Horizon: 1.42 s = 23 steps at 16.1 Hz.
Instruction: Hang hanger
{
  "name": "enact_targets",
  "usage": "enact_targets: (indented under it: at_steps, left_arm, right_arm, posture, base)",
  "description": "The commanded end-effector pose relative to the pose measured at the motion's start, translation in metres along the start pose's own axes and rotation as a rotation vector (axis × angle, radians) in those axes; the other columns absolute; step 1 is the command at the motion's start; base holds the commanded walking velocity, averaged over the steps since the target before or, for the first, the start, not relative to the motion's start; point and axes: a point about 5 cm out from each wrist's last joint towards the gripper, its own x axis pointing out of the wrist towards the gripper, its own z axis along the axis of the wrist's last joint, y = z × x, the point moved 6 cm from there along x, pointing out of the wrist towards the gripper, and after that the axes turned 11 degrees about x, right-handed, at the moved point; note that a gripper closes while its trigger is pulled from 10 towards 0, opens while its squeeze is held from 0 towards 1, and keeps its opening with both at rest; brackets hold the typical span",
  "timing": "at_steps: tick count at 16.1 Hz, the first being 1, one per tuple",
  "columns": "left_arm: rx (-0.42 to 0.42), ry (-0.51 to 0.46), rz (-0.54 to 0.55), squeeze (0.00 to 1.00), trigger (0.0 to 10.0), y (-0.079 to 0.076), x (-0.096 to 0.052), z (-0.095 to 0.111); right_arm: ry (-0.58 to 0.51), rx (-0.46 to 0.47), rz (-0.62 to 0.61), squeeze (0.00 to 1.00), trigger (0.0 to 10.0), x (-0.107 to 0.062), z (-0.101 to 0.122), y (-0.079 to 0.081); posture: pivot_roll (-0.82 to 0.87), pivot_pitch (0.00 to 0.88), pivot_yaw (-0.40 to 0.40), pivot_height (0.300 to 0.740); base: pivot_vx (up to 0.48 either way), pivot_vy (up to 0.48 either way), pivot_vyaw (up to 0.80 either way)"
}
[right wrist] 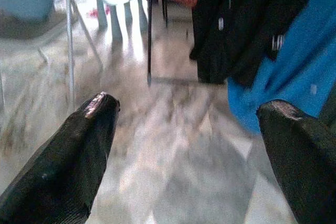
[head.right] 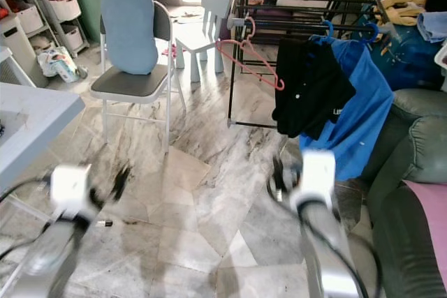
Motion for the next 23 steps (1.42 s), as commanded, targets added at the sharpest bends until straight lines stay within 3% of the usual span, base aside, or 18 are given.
enact_targets:
  at_steps: [1, 3, 5, 13, 16, 18, 20, 23]
  left_arm:
    - [0.028, -0.017, 0.002, 0.0, 10.0, 0.006, -0.005, 0.003]
    - [0.038, -0.009, -0.031, 0.0, 10.0, -0.004, -0.01, -0.003]
    - [0.026, -0.021, -0.03, 0.0, 10.0, -0.009, -0.006, 0.0]
    - [-0.007, -0.065, 0.033, 0.0, 10.0, -0.015, 0.005, 0.021]
    - [-0.023, -0.089, 0.028, 0.0, 10.0, -0.026, 0.009, 0.03]
    - [-0.024, -0.094, 0.032, 0.0, 10.0, -0.026, 0.011, 0.032]
    - [-0.004, -0.077, 0.11, 0.0, 10.0, -0.015, 0.012, 0.032]
    - [-0.017, -0.065, 0.114, 0.0, 10.0, -0.021, 0.011, 0.03]
  right_arm:
    - [-0.005, -0.008, 0.026, 0.0, 10.0, -0.008, 0.003, 0.002]
    - [0.016, -0.023, 0.024, 0.0, 10.0, -0.014, -0.004, -0.003]
    - [-0.012, -0.146, 0.056, 0.0, 10.0, -0.011, 0.002, 0.005]
    - [-0.082, -0.134, 0.127, 0.0, 10.0, 0.007, 0.027, 0.025]
    - [-0.118, -0.132, 0.153, 0.0, 10.0, 0.013, 0.039, 0.035]
    - [-0.121, -0.131, 0.158, 0.0, 10.0, 0.013, 0.04, 0.036]
    - [-0.122, -0.13, 0.16, 0.0, 10.0, 0.012, 0.039, 0.036]
    - [-0.126, -0.132, 0.161, 0.0, 10.0, 0.013, 0.04, 0.037]
  posture:
    - [-0.06, 0.0, 0.015, 0.74]
    - [-0.07, 0.0, 0.02, 0.74]
    - [-0.08, 0.0, 0.021, 0.74]
    - [-0.07, 0.0, 0.007, 0.74]
    - [-0.07, 0.0, 0.005, 0.74]
    - [-0.07, 0.0, 0.006, 0.74]
    - [-0.07, 0.0, 0.011, 0.74]
    - [-0.07, 0.0, 0.012, 0.74]
  base:
    - [0.0, 0.0, 0.0]
    - [0.0, 0.0, 0.0]
    - [0.0, 0.0, 0.8]
    - [0.0, 0.0, 0.8]
    - [0.0, 0.0, 0.8]
    - [0.0, 0.0, 0.8]
    - [0.0, 0.0, 0.8]
    - [0.0, 0.0, 0.8]
